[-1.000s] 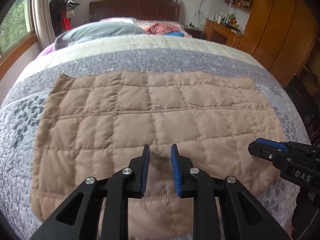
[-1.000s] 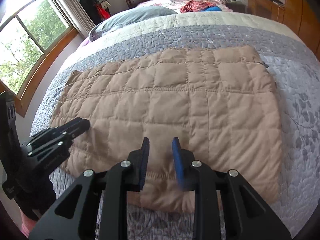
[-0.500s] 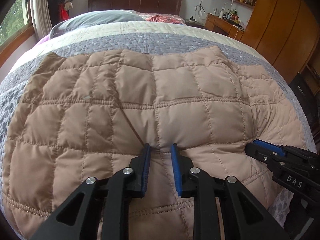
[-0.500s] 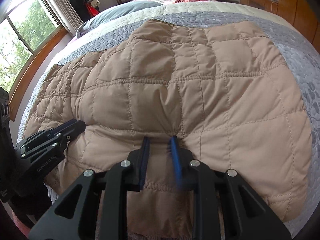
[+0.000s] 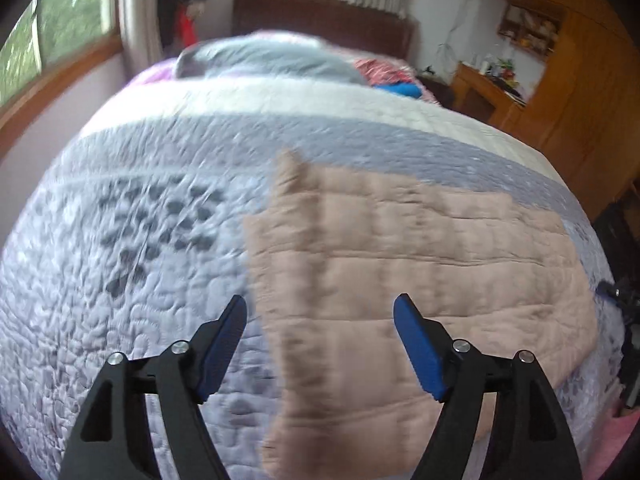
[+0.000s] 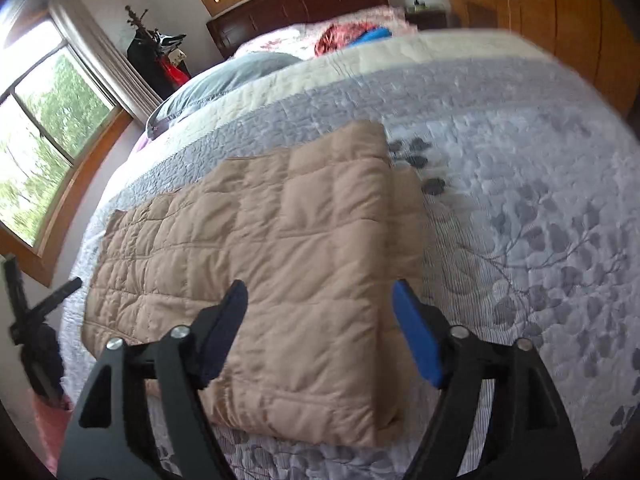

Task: Fold large clothes
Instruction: 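Grasp the folded coat edge with both tools and lift it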

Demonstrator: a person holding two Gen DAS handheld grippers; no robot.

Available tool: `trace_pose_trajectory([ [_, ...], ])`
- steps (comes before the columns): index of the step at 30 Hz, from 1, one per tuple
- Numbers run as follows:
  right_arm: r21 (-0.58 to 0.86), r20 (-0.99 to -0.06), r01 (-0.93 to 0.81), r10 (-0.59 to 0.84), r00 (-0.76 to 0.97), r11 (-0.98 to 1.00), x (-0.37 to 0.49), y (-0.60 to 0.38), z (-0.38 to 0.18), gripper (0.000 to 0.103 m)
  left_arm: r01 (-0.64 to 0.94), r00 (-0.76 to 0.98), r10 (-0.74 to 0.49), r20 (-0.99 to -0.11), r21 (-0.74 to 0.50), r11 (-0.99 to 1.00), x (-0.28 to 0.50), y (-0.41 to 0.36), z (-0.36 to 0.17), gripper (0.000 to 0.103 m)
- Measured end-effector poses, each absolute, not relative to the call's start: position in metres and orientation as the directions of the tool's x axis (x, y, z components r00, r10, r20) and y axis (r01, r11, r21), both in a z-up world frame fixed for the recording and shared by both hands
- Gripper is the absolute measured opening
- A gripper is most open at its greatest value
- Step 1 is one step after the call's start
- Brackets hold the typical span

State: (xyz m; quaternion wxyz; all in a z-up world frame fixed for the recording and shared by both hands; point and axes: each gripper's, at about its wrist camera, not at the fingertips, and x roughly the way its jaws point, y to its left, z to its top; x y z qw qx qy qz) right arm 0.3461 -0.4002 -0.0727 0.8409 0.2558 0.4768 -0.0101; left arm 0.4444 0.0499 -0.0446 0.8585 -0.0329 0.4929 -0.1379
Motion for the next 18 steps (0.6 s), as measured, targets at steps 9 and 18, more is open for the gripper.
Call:
trace_pose_trajectory([
  [9,0.575,-0.781,0.306,0.397,0.482,0.759,0.362,-0.442,-0.13,0.082,0.144,0.283,-0.553,-0.784,-0.536,0.832,0.481,0.087,-0.112,0.079],
  [18,0.587,-0.766,0.243,0.432,0.476,0.772,0.378,-0.428,-0.137,0.064,0.204,0.224,-0.567,-0.793,-0.53,0.823,0.495,0.037,-0.119,0.078],
])
